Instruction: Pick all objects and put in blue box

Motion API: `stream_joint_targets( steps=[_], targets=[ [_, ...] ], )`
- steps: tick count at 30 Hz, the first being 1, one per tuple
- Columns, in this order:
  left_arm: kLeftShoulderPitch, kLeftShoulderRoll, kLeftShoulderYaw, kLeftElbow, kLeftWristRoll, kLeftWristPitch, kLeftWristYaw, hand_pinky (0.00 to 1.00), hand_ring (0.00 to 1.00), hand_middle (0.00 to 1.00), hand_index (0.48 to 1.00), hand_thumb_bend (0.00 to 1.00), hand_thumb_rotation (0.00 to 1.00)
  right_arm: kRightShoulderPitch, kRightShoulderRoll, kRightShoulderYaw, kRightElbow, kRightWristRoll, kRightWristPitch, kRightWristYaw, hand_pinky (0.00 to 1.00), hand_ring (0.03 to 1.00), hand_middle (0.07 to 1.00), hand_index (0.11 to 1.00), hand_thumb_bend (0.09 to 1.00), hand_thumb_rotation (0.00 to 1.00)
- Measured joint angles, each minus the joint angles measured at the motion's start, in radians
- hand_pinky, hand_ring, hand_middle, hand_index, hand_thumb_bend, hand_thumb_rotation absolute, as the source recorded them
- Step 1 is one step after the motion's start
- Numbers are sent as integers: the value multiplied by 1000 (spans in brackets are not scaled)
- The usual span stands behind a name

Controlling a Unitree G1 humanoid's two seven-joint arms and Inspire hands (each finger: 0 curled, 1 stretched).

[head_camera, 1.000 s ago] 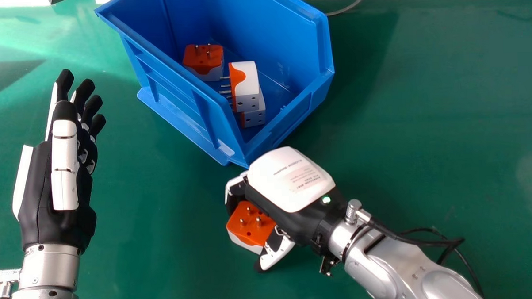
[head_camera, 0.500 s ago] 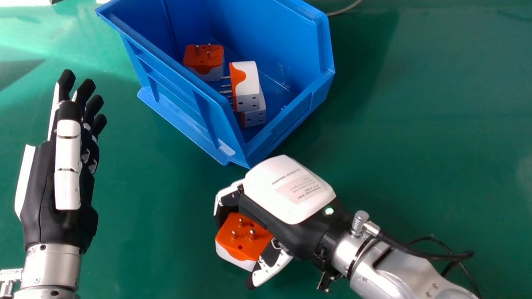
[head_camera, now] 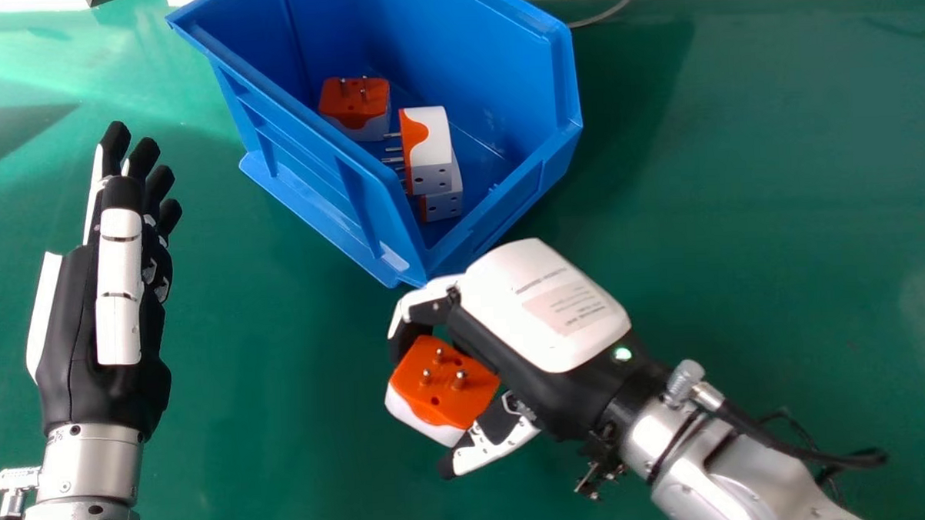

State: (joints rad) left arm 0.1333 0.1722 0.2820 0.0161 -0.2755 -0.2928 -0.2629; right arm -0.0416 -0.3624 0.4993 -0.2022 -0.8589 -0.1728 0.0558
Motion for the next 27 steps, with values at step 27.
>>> stream_joint_targets(
  steps=[27],
  targets=[
    [0, 1, -2, -1, 1, 1, -3, 997, 994, 999, 1000, 494, 983, 107, -45, -275, -351, 74, 32, 140, 315, 408, 488, 512, 492, 0]
  ],
)
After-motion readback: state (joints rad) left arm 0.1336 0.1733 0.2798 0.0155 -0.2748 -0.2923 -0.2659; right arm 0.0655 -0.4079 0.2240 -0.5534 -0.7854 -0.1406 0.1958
